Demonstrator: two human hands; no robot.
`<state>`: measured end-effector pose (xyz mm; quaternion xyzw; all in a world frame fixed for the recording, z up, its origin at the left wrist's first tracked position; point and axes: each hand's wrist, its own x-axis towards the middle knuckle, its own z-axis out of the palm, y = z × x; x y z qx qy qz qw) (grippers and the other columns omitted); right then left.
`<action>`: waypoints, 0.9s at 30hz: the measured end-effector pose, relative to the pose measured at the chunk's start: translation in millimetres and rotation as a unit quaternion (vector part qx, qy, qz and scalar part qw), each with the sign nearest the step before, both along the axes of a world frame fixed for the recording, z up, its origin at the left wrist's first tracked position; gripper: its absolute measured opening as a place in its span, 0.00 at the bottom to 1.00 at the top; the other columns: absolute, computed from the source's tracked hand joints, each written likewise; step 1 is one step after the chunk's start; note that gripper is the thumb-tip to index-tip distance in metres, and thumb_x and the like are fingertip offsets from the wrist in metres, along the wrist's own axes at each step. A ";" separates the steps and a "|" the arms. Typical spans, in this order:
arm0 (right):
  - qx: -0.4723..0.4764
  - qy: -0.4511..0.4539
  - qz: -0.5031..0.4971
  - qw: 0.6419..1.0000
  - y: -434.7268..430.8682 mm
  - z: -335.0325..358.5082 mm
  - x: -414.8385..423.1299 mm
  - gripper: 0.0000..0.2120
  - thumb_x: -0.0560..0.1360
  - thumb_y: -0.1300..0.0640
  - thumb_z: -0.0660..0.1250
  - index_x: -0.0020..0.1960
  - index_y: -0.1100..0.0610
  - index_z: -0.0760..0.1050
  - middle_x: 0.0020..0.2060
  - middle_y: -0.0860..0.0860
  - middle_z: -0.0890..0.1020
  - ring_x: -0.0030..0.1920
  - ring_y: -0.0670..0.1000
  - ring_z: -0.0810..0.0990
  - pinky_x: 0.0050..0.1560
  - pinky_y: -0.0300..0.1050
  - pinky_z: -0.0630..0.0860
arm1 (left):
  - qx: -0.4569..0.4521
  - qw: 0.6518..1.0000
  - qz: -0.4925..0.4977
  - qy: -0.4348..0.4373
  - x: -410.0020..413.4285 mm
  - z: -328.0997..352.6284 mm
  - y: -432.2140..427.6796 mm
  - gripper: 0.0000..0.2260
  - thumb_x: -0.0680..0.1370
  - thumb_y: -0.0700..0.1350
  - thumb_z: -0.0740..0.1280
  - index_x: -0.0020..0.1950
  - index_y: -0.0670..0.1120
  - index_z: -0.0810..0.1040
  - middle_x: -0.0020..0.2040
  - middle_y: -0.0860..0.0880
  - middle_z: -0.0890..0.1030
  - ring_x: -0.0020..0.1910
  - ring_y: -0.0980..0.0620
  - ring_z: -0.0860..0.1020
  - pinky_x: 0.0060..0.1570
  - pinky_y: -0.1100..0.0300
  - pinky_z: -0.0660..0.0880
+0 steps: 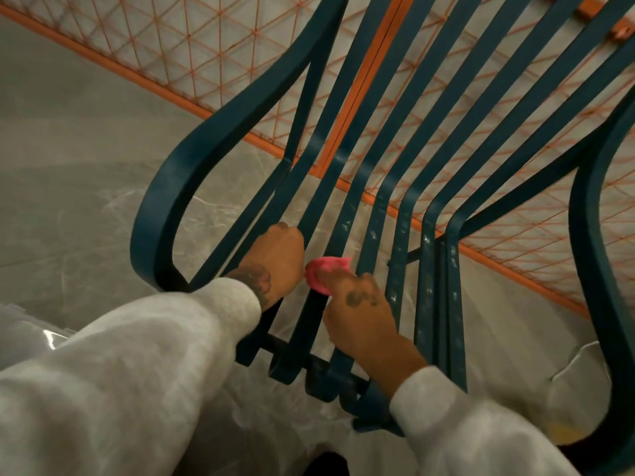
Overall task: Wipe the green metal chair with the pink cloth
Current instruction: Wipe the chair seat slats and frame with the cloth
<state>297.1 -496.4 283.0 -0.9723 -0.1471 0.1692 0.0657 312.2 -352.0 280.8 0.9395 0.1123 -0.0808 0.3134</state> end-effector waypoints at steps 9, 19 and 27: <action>-0.052 0.037 -0.044 0.997 1.3 10.3 49.9 0.27 0.79 0.62 0.63 0.76 0.51 0.63 0.66 0.60 0.71 0.64 0.60 0.72 0.67 0.54 0.72 | 0.013 1.000 -0.010 0.001 3.7 -1.5 -2.1 0.09 0.76 0.43 0.70 0.54 0.40 0.79 0.56 0.43 0.77 0.50 0.47 0.79 0.50 0.58 0.74; -0.143 -0.017 0.076 0.987 2.9 20.6 17.2 0.13 0.80 0.57 0.60 0.63 0.57 0.72 0.59 0.56 0.77 0.60 0.57 0.70 0.57 0.49 0.72 | 0.072 0.994 -0.079 0.015 13.6 3.4 -0.3 0.06 0.76 0.42 0.70 0.46 0.39 0.77 0.50 0.44 0.77 0.42 0.49 0.77 0.41 0.62 0.71; 0.195 0.042 -0.170 0.965 -29.7 39.8 139.1 0.13 0.81 0.47 0.63 0.61 0.51 0.79 0.38 0.57 0.84 0.31 0.55 0.83 0.30 0.44 0.78 | 0.101 0.994 -0.052 -0.011 55.3 4.9 -5.5 0.02 0.76 0.40 0.67 0.46 0.41 0.78 0.40 0.46 0.75 0.40 0.45 0.78 0.42 0.56 0.75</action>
